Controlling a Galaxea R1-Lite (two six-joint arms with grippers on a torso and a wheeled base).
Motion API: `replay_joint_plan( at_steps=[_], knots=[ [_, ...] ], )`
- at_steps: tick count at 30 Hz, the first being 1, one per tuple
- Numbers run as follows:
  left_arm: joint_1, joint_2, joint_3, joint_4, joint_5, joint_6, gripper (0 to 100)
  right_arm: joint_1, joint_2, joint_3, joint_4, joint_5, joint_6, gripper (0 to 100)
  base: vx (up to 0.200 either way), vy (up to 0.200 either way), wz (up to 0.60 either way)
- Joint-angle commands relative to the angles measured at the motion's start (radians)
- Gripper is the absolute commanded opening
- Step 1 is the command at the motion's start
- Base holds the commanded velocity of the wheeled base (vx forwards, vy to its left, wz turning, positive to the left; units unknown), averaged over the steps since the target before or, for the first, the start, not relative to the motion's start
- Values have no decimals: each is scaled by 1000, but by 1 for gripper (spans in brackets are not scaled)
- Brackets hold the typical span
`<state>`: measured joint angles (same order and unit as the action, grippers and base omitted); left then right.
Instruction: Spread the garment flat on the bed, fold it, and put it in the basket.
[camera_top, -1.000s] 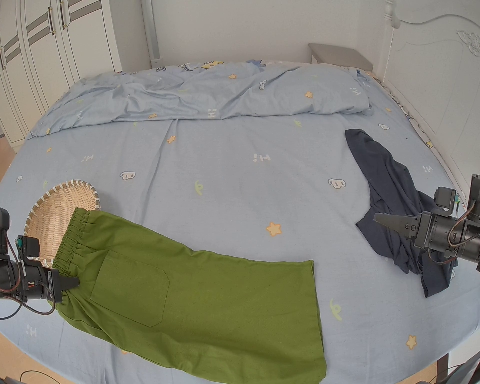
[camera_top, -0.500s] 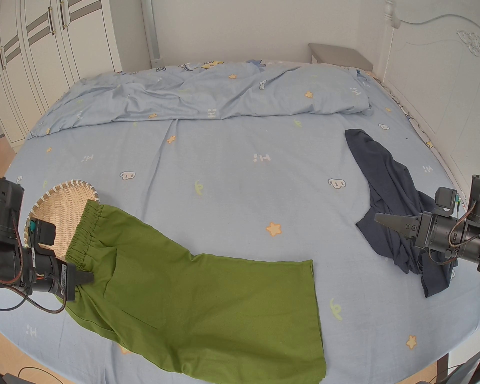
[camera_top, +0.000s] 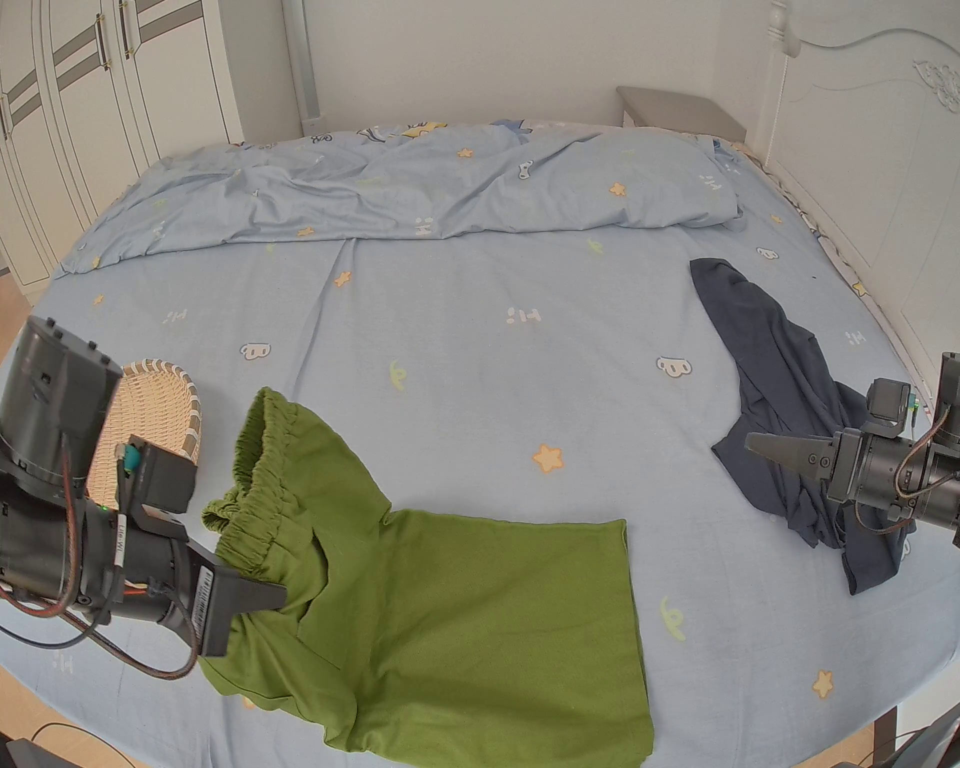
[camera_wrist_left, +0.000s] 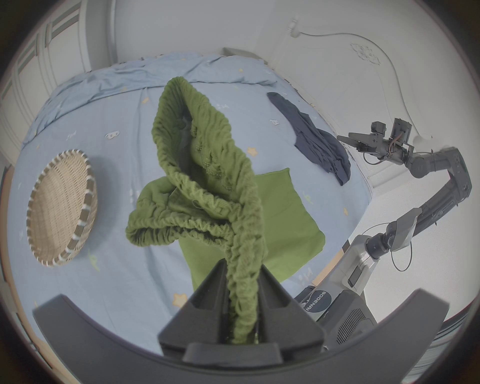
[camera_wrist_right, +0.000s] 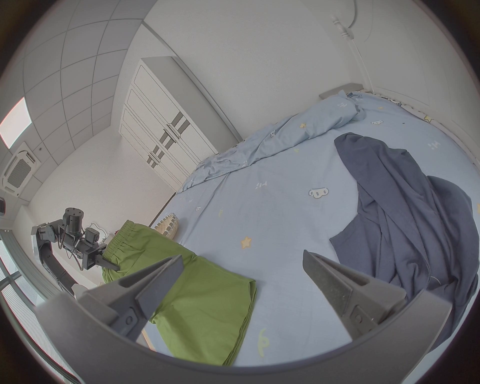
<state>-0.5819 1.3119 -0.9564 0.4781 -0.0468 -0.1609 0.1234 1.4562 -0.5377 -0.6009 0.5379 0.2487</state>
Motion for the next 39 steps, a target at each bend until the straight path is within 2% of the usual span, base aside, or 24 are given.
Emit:
replay_joint_plan(
  at_steps=[1,4,5,6,7,8,10,17,34,39],
  knots=[
    [-105,95,-27,-47,51,-16,0,15,6,8,1,-3,-3,100,0,0,0],
    [-184,150,-51,-88,96,-69,0,25,9,12,1,-16,-3,100,0,0,0],
    [-187,152,-53,-92,96,-74,0,25,9,12,1,-16,-3,100,0,0,0],
    [-223,181,-65,-107,110,-114,0,28,9,12,0,-26,-3,100,0,0,0],
    [-223,181,-65,-107,110,-114,0,28,9,12,0,-26,-3,100,0,0,0],
    [-260,205,-71,-121,124,-155,0,33,9,12,1,-32,-5,100,0,0,0],
    [-269,210,-73,-124,127,-163,0,35,9,12,1,-32,-3,100,0,0,0],
    [-378,259,-74,-237,131,-213,0,44,12,21,0,-33,-3,100,0,0,0],
    [-461,382,-67,-377,133,-325,0,44,23,21,0,-33,-3,100,0,0,0],
    [-464,405,-67,-395,134,-338,0,44,23,21,0,-33,-3,100,0,0,0]
  ],
)
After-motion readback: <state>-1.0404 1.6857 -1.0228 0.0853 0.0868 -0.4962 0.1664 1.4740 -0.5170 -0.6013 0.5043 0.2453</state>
